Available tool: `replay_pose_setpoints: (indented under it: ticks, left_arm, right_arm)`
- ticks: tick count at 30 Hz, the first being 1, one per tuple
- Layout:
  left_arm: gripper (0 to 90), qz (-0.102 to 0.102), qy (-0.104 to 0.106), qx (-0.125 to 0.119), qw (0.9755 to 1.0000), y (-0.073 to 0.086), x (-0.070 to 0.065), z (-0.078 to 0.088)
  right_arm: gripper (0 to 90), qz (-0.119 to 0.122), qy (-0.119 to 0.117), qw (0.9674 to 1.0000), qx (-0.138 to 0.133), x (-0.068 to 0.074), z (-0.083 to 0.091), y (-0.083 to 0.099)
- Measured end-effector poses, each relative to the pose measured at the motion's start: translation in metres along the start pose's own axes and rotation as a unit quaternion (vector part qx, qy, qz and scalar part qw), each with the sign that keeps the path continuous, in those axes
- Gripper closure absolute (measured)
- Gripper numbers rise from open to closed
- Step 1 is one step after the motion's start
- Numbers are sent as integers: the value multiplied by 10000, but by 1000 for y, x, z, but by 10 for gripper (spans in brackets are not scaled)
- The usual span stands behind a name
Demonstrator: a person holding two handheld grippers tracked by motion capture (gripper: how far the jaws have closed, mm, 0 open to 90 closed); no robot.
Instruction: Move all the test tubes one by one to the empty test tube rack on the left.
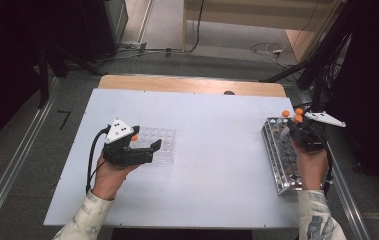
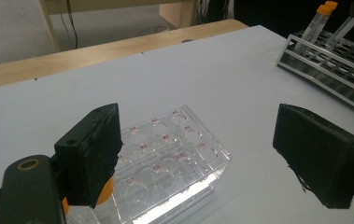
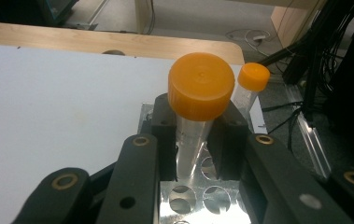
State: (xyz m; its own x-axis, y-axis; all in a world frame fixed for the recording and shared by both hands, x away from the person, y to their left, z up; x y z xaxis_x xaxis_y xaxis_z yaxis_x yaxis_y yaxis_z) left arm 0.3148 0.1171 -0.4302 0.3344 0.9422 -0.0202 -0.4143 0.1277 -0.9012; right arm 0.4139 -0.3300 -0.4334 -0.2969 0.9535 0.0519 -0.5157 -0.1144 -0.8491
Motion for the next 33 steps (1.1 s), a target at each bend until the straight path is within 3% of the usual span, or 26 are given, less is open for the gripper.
replay_pose_setpoints:
  ticks: [12, 16, 27, 33]
  left_arm:
    - [157, -4, -2, -5, 10000, 0, 1, 0]
    - [157, -2, 4, 2, 10000, 0, 0, 1]
    - [157, -34, 21, 4, 10000, 0, -2, 1]
    - [157, -42, 28, 1, 10000, 0, -2, 1]
  right_arm:
    - [719, 124, -100, 9996, -232, 10, 19, -11]
    - [719, 192, -238, 9991, -303, 19, 25, -15]
    - [719, 469, -942, 9944, -56, 64, 13, -6]
    - [719, 554, -1491, 9873, -34, 90, 8, 0]
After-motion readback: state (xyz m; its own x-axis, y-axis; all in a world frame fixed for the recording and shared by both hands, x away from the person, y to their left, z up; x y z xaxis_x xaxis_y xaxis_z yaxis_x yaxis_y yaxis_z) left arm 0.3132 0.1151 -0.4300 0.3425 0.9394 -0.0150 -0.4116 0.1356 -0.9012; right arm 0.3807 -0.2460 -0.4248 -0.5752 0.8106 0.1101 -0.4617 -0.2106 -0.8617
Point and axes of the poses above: each handheld gripper's, and its own axes: z roughly backward along the jaws, y roughly out of its underside, x roughly to its left, the point moved 7 cm from there along -z, roughly forward along the jaws, and after that the axes turned 12 degrees about -y, right-handed, at the moved point
